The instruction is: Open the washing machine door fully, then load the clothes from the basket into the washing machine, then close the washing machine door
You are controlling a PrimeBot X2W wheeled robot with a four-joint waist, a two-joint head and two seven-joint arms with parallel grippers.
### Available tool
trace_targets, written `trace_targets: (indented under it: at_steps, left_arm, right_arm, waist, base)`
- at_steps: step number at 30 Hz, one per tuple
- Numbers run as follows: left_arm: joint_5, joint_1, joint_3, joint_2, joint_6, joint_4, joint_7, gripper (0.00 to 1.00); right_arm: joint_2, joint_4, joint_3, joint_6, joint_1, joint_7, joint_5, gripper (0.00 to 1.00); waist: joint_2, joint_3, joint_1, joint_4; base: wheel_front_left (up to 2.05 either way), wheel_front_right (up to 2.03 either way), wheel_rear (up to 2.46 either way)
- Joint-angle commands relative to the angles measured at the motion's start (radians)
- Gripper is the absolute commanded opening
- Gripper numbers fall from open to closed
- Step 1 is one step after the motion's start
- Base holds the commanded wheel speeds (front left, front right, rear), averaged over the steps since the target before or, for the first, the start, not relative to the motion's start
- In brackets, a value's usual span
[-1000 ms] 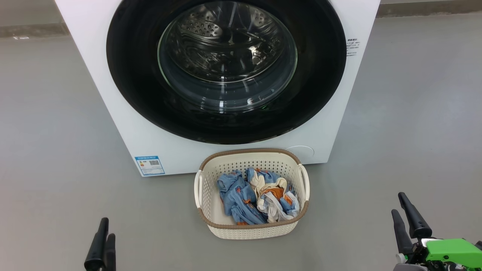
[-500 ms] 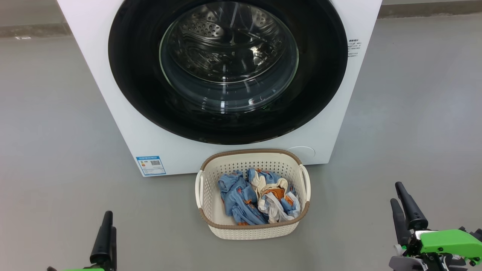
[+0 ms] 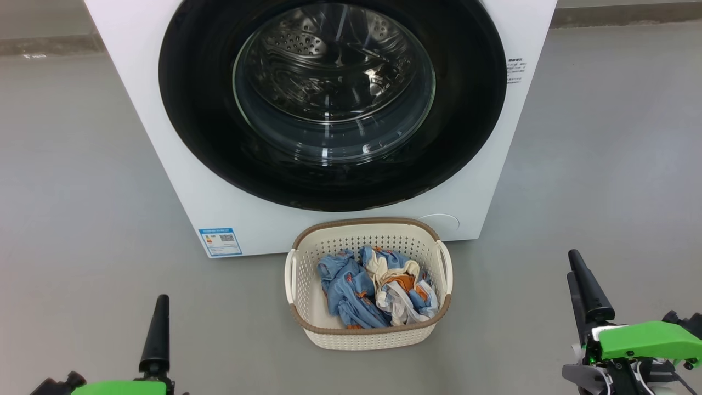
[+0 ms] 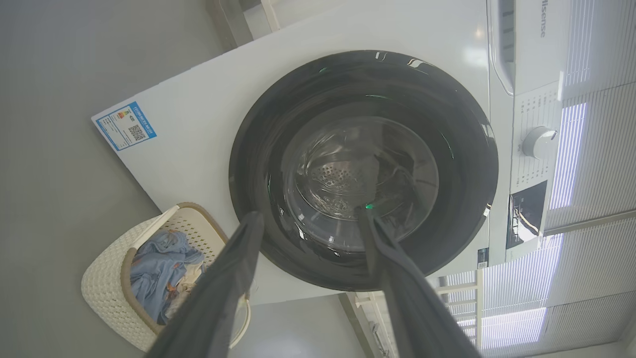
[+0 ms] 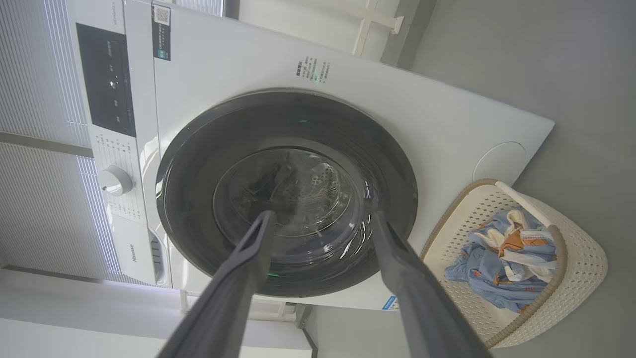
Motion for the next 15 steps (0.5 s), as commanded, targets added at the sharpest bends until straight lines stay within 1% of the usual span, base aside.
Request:
trace_targets:
  at_steps: [1,9,15]
  left_arm:
    - [0.038,-0.044,0.004,0.022,-0.003,-0.031,-0.013,1.00]
    - [0.154,-0.054,-0.010,0.028,-0.004,-0.025,-0.037,1.00]
    - [0.261,-0.063,-0.019,0.037,0.006,-0.015,-0.055,1.00]
  right_arm:
    - [-0.019,-0.036,0.012,0.002,-0.050,-0.011,-0.030,1.00]
    - [-0.030,-0.047,0.040,0.003,-0.058,-0.035,-0.134,1.00]
    - [-0.039,-0.044,0.061,0.003,-0.069,-0.053,-0.219,1.00]
  waist:
    - [-0.0001,0.000,-0.0001,0.000]
    - [-0.0001,-0.003,-0.0001,0.002]
    - [-0.0001,-0.006,-0.0001,0.004]
  base:
    - [0.00,0.00,0.00]
    - [0.00,0.00,0.00]
    - [0.00,0.00,0.00]
